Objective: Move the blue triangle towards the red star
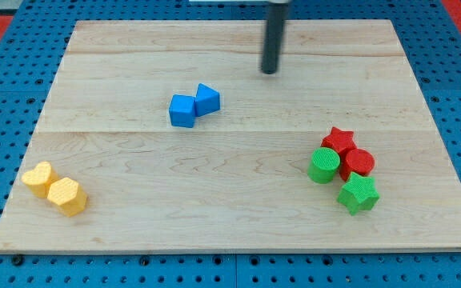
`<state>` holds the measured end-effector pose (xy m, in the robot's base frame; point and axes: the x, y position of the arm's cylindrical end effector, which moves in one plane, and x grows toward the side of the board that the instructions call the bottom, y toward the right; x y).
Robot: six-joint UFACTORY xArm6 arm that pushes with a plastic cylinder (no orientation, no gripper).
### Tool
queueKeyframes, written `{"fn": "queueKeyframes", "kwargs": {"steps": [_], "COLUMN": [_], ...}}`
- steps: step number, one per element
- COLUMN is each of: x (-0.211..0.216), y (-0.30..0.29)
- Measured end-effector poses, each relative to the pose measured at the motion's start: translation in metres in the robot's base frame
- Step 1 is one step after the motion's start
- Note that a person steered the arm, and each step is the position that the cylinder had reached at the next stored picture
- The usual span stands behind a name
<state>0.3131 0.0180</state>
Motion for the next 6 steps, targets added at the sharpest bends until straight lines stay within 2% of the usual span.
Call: {"fn": "queueKeyframes", "kwargs": {"steps": [1,2,3,4,5,6], "x": [0.001,0.046,0.083,0.082,0.032,0.048], "y": [-0.090,-0.074,0.012,0.012,-0.026,-0.049]}}
